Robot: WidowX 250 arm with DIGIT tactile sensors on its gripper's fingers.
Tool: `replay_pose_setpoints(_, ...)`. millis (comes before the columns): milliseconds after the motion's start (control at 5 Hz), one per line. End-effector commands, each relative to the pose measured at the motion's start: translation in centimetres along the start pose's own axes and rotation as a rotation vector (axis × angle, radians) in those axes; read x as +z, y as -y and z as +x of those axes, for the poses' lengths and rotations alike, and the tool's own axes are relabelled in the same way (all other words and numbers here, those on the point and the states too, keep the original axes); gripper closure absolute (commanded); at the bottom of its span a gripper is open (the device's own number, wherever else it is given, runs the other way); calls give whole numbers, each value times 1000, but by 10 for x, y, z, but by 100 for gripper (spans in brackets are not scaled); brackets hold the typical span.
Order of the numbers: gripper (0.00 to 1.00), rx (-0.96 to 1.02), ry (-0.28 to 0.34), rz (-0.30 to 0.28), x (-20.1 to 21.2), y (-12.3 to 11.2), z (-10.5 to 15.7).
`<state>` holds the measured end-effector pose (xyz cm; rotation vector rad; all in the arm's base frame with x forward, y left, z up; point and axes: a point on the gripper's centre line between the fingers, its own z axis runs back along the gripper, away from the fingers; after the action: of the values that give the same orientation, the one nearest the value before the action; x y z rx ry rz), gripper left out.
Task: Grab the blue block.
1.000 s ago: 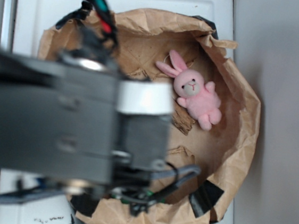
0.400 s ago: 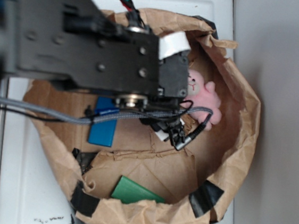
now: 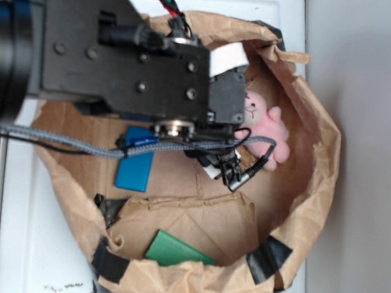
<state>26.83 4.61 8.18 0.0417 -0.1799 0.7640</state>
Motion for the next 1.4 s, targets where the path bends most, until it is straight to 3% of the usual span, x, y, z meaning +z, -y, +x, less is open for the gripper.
replay_pose_setpoints(0, 0, 22, 37, 0, -1, -12, 3)
replay_pose_setpoints(600, 0, -152, -61, 17, -39, 1, -2)
replay_pose_setpoints(1200, 0, -180, -43, -4, -45, -2, -8)
